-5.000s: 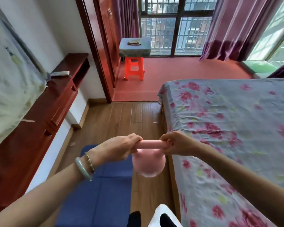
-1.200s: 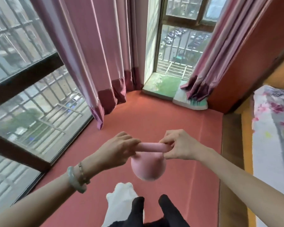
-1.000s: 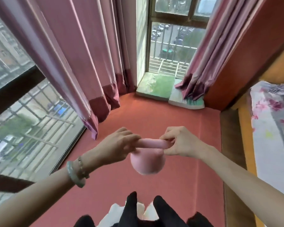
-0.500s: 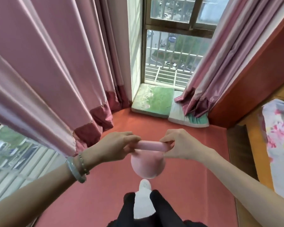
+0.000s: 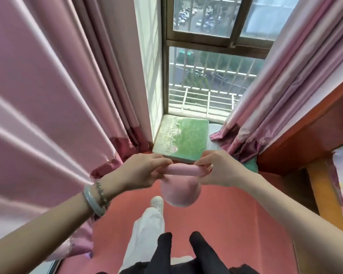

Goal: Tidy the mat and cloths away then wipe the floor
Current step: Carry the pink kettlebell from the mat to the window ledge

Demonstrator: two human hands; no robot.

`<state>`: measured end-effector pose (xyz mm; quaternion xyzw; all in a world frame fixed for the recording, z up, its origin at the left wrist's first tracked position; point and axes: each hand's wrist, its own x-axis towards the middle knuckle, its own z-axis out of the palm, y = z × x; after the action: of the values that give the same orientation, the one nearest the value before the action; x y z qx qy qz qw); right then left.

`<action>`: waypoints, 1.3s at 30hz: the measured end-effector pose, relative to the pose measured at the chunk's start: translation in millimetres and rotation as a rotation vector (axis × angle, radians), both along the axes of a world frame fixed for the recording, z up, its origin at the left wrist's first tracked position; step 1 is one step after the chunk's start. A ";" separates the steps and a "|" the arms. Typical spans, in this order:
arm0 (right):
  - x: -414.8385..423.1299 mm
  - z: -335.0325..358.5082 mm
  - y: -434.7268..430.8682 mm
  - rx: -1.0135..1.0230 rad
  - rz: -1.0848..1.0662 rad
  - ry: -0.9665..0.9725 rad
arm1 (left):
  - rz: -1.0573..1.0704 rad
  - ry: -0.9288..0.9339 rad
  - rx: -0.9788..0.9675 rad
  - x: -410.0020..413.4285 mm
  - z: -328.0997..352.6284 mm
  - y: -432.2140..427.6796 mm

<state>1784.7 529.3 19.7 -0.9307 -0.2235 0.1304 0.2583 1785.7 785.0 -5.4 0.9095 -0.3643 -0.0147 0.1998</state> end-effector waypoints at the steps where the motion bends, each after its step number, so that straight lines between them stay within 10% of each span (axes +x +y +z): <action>1: 19.3 -2.9 2.0 0.002 -0.015 0.005 | -0.019 0.010 -0.003 22.2 -2.9 1.8; 22: 388.6 -75.5 -31.1 0.016 -0.144 0.115 | -0.185 0.100 0.018 424.6 -77.4 -34.7; 39: 687.3 -391.5 -61.0 -0.123 -0.098 0.175 | 0.150 0.316 0.205 703.6 -380.3 -87.9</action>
<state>2471.9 468.3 -371.8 -0.9397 -0.1460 0.2119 0.2253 2489.3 697.1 -385.7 0.9360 -0.2562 -0.1795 0.1613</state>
